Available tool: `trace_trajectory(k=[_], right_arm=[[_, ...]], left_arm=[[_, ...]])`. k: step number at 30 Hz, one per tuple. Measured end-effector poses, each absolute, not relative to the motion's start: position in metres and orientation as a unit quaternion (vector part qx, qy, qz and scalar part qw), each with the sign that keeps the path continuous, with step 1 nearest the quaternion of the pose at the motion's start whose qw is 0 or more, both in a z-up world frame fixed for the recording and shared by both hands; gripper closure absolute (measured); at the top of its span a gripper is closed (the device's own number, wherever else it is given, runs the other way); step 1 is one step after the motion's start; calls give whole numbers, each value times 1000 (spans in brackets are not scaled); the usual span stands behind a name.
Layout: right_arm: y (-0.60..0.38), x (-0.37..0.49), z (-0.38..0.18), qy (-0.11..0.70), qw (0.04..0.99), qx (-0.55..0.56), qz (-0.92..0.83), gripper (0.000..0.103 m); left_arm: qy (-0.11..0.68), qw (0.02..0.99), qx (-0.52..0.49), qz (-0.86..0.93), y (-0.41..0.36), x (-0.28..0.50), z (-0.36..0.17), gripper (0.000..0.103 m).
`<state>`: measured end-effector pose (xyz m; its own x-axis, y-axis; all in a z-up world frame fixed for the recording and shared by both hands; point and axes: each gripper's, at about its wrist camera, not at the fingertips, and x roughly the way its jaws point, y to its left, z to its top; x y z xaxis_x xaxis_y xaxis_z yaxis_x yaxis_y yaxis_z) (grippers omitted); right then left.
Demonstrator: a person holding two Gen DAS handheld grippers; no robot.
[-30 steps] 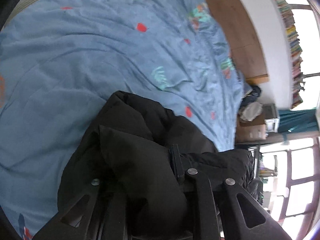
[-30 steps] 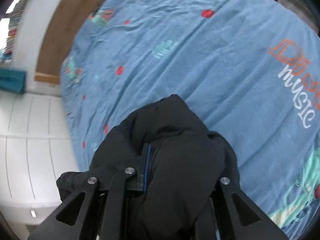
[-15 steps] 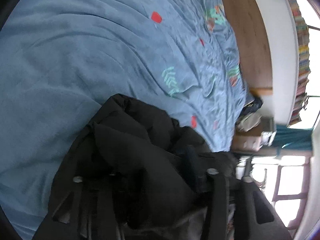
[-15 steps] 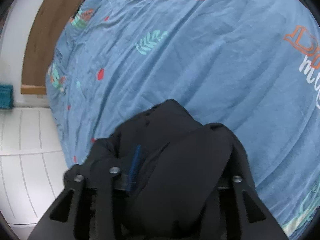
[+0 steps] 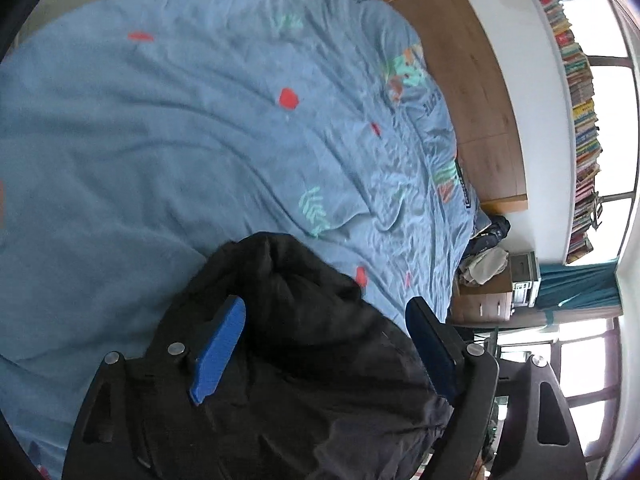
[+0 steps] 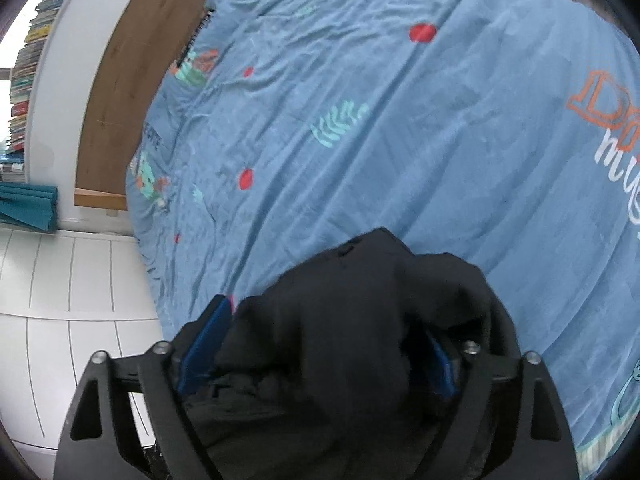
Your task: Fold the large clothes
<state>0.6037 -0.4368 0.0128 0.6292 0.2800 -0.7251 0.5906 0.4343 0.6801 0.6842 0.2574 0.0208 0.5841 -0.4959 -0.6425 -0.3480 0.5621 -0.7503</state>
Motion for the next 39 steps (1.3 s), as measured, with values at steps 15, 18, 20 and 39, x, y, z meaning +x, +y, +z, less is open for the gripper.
trace_trajectory(k=[15,18,20,39], right_arm=[[-398,559,89,414,812,403,-82,9],[-369,543,88,430,827,358,-64,9],[-349,533,86,440,836,323,-55,9],[-196,521,30,457,881,124,-4,9]], left_arm=[[478,827,-291,-47,203,619,68,21],[485,833,-261,-46,186,599,63,21],[489,837,-242,-47,174,587,57,21],[481,870,-47,-98,24,589,11,21]])
